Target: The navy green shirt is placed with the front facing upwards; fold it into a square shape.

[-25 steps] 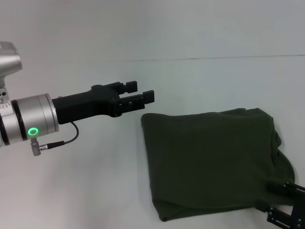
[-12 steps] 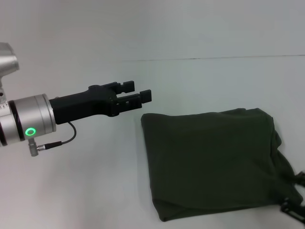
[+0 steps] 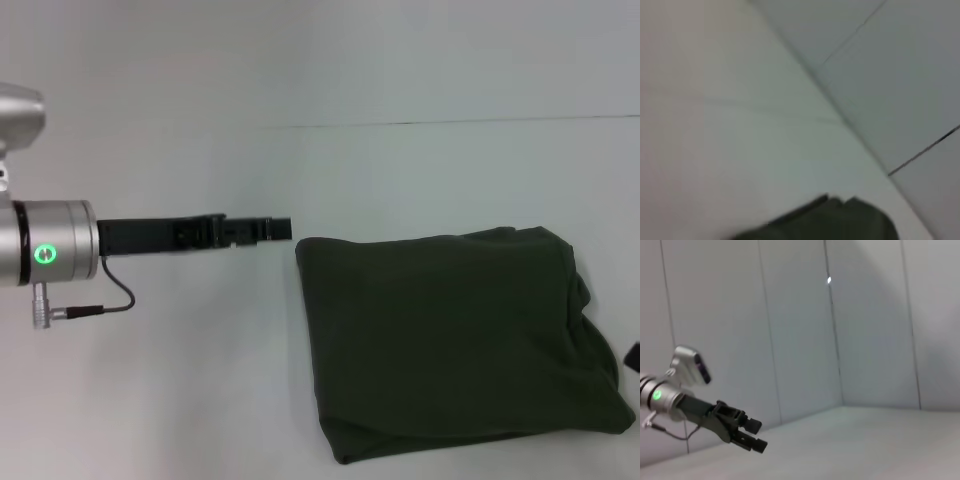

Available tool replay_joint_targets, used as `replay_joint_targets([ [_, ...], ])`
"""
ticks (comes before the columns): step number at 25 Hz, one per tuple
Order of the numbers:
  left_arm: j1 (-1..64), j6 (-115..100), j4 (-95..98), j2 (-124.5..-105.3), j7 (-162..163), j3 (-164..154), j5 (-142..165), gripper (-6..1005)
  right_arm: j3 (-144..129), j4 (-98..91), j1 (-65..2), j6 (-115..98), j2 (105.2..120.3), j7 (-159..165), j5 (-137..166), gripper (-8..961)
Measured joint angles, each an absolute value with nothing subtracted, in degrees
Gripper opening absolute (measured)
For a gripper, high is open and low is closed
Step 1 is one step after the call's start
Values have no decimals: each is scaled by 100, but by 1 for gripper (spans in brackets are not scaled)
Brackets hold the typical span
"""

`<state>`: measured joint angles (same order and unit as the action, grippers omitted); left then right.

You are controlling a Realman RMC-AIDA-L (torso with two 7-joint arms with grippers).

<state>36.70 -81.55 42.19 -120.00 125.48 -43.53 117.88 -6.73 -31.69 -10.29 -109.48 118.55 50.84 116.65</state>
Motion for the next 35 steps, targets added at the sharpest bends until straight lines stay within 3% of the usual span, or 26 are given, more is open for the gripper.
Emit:
replay_joint_targets([
  [8,3831,-8459,4212,-11974,13425,-4469,12373,761,-765,-3964,-1270,-11066,11907,5328,12474,760],
  [13,3917,-8546,4196,-12000,13898,-4666,12455,763,-874,-4083,-1282,-11124,11858,5383,12504,886],
  [35,4302,-7254,3205,-12107,14176,-5517,12473,759,-966,-4176,-1429,-11057,11839,5711,12569,885],
])
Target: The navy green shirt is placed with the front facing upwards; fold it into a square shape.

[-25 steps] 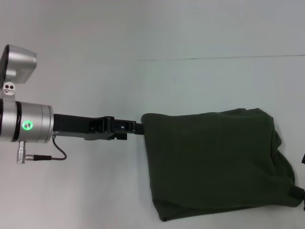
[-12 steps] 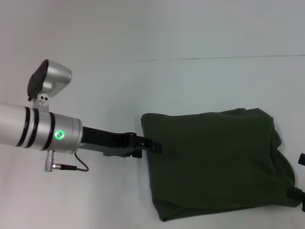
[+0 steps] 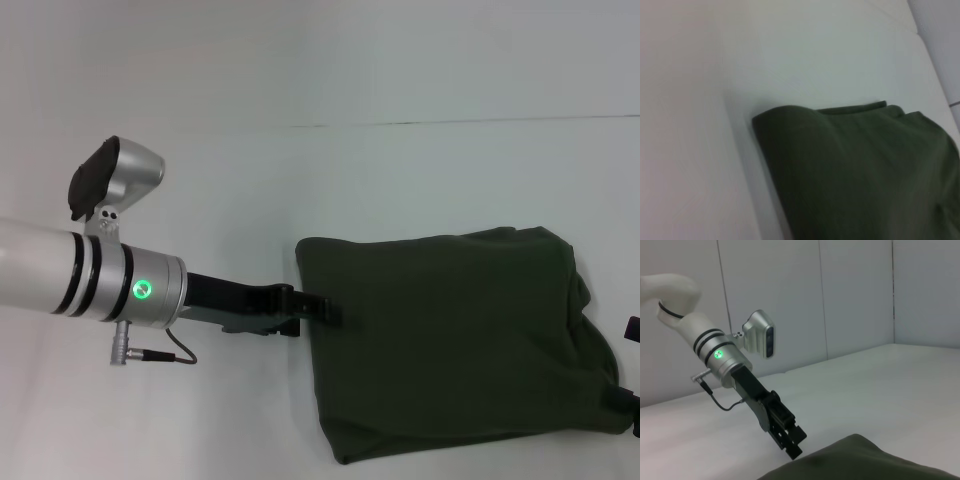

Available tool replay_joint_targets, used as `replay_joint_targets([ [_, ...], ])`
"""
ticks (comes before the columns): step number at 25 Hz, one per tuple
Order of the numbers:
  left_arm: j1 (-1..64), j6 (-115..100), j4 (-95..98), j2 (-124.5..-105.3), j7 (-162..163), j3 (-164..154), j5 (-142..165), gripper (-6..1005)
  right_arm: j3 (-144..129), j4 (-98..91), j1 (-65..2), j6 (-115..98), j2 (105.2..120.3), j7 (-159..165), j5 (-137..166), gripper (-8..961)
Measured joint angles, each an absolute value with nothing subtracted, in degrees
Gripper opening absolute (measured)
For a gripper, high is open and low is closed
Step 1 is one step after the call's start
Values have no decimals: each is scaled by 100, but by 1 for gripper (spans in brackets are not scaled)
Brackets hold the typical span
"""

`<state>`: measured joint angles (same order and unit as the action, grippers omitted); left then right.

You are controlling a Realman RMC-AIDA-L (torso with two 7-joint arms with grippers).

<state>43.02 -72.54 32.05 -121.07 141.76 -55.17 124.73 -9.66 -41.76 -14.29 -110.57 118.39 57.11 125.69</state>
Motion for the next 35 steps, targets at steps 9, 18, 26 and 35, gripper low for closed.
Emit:
replay_joint_targets([
  [9,4362,-7197,3097,-12140,14183,-5601,12482,751,-967,-4176,-1459,-11047,11834,5749,12568,885],
  [18,4434,-7076,3072,-12229,14193,-5718,12482,744,-966,-4175,-1486,-11000,11829,5779,12568,886],
  [26,4520,-7023,2993,-12232,14196,-5954,12480,704,-923,-4175,-1495,-10994,11821,5787,12568,882],
  [35,4516,-7020,3062,-12236,14107,-5968,12480,333,-912,-4175,-1503,-10986,11848,5787,12568,876],
])
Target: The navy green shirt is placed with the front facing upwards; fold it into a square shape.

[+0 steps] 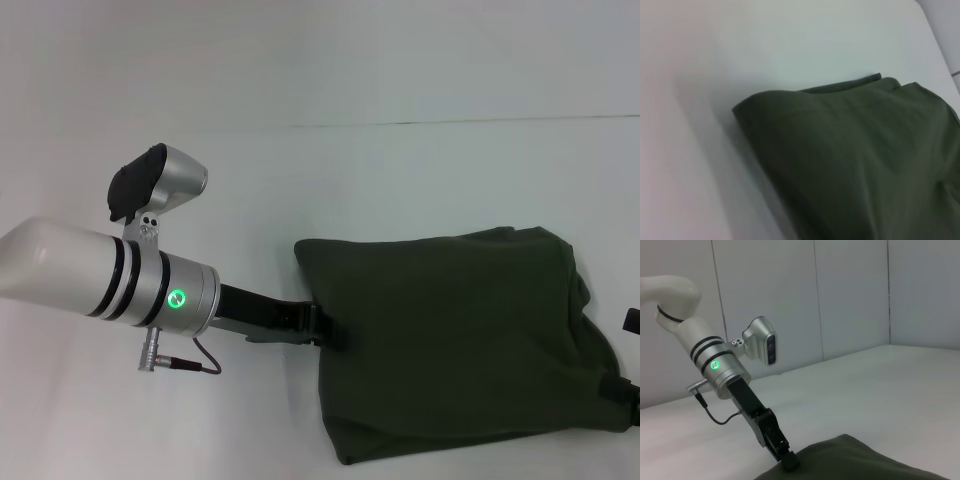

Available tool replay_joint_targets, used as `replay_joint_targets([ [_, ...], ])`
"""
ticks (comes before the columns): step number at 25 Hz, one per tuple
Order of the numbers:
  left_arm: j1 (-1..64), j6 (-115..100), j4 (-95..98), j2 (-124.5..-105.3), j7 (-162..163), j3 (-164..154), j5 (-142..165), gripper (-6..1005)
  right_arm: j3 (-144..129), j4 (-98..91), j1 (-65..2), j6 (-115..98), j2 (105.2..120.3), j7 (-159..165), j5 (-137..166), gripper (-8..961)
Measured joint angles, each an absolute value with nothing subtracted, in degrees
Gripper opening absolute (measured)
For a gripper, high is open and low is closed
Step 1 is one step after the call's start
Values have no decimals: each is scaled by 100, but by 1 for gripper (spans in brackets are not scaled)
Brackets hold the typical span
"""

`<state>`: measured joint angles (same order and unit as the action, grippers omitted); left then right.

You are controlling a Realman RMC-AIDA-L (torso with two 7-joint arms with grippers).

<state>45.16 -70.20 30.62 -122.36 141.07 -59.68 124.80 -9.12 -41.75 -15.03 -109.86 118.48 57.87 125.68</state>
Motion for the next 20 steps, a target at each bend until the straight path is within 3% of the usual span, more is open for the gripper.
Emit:
replay_joint_targets([
  [4,4517,-7022,3077,-12232,14097,-5960,12480,93,-905,-4175,-1505,-10986,11869,5786,12568,870],
  [20,3851,-7411,3874,-11937,13806,-5428,12480,55,-941,-4078,-1667,-10666,11950,5783,12549,869],
])
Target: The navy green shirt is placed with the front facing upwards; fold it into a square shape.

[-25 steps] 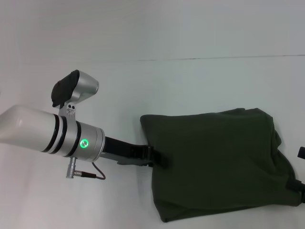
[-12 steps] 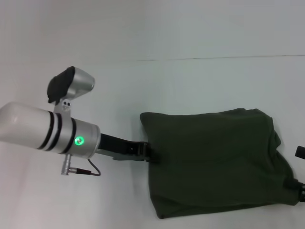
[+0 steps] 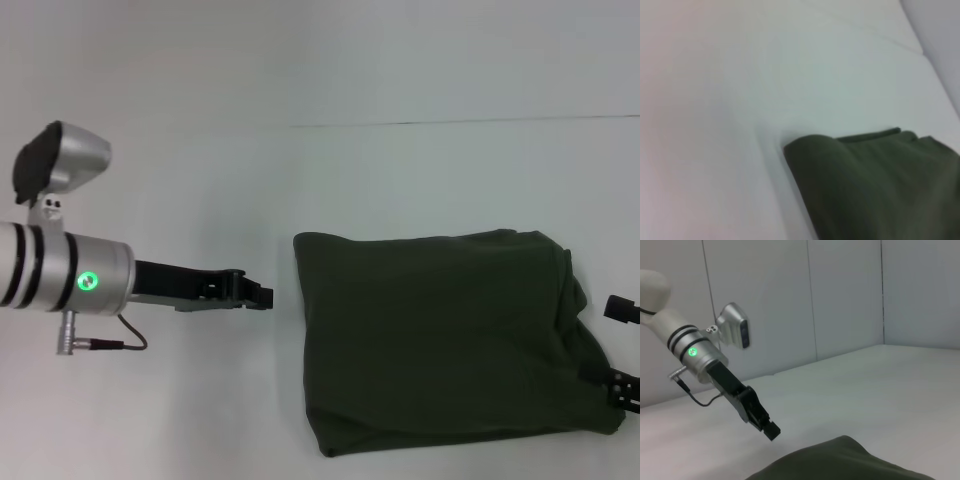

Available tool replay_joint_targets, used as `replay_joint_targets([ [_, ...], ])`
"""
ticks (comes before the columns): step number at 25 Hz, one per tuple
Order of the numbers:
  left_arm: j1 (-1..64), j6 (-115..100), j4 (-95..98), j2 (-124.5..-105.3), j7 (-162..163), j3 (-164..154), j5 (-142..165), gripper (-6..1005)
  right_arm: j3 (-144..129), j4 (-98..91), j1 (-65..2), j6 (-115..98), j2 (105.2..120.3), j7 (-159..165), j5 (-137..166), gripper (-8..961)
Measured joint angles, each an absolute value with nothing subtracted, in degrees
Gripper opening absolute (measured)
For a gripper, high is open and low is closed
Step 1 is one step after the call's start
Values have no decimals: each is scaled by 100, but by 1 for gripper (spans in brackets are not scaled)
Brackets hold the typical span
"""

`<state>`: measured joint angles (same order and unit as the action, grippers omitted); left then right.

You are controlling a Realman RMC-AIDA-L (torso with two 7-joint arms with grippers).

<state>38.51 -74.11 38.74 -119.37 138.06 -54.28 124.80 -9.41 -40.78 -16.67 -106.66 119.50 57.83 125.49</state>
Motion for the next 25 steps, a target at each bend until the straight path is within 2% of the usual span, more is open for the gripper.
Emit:
replay_joint_targets([
  [11,4026,-7449,3618,-11992,13841,-5308,12455,64,-939,-4019,-1714,-10694,11953,5783,12567,869],
  [19,4143,-7516,3417,-12001,14120,-5336,12472,277,-943,-4026,-1696,-10683,11949,5783,12569,869],
  [25,4202,-7461,3311,-12018,14143,-5378,12481,484,-937,-4038,-1703,-10676,11945,5782,12568,870],
])
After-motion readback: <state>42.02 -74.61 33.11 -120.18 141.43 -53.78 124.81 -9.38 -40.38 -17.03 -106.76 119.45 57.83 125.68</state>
